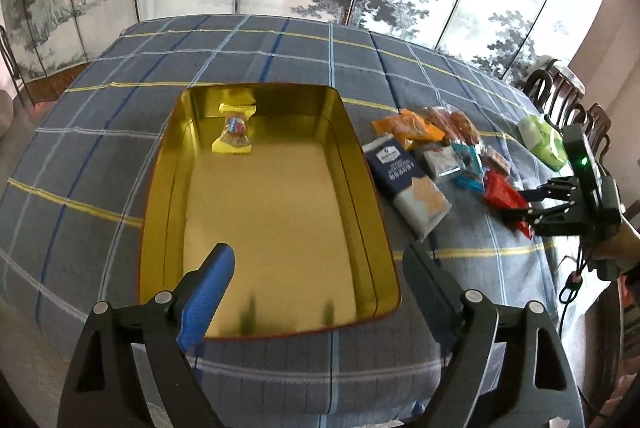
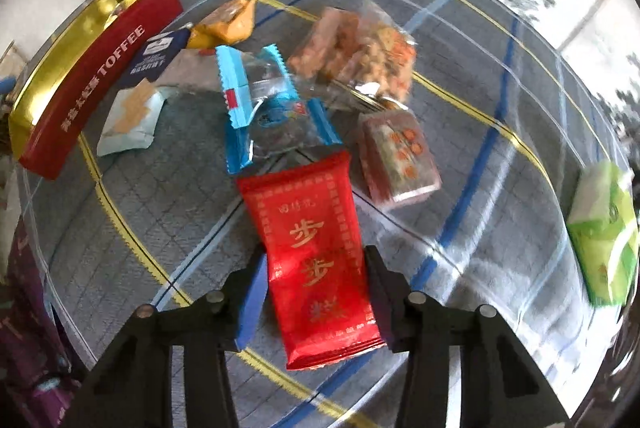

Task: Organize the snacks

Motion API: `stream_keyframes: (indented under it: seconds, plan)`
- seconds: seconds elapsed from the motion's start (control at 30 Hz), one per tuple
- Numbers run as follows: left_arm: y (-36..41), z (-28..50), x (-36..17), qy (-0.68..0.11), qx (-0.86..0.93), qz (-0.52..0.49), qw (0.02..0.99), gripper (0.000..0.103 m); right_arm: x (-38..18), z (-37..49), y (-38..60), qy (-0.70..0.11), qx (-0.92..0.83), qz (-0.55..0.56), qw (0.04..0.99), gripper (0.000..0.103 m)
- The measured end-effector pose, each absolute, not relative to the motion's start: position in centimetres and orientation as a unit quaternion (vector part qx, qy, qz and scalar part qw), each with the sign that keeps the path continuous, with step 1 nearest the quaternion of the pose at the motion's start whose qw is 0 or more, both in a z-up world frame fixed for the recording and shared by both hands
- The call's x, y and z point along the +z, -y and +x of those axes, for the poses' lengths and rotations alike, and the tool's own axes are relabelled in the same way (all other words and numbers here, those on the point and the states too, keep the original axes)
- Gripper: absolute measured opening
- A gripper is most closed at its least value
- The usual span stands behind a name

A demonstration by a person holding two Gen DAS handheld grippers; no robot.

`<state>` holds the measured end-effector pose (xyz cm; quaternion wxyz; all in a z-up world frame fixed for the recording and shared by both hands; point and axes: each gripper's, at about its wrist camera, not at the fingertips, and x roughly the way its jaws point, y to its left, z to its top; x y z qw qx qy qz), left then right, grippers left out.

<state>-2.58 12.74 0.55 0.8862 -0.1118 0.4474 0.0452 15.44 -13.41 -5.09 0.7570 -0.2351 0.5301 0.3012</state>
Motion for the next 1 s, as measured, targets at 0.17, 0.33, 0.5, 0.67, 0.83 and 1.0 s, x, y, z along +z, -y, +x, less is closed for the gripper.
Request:
stream_keyframes:
  seconds: [0.17, 0.33, 0.5, 0.67, 0.83, 1.0]
  plan:
    - [-12.9, -4.6, 1.1, -0.422, 0.058, -0.096, 0.900, 0.085, -3.0, 13.4, 14.8, -0.528, 0.312, -0.162, 0.773, 0.047]
    - [-13.1, -6.0, 0.9, -0.399, 0.065, -0.103, 0.909, 0.088, -0.2, 11.3, 13.7, -0.508, 0.354, -0.071, 0.783, 0.047]
    - [-13.1, -6.4, 0.5, -0.402, 0.057, -0.119, 0.906, 0.088, 2.9, 10.4, 8.8, -0.476, 0.412, -0.016, 0.777, 0.047]
    - [-12.8, -7.5, 0.6, -0.394, 0.065, -0.110, 0.910, 0.088, 4.2, 11.3, 2.2, -0.460, 0.461, 0.027, 0.759, 0.047]
    - [-12.6, -8.4, 0.4, -0.397, 0.075, -0.092, 0.910, 0.095, 3.4, 12.2, -4.1, -0.469, 0.480, 0.061, 0.739, 0.047]
    - [-12.7, -9.4, -0.1, -0.399, 0.076, -0.083, 0.910, 0.101, 1.4, 13.5, -7.9, -0.487, 0.479, 0.063, 0.728, 0.047]
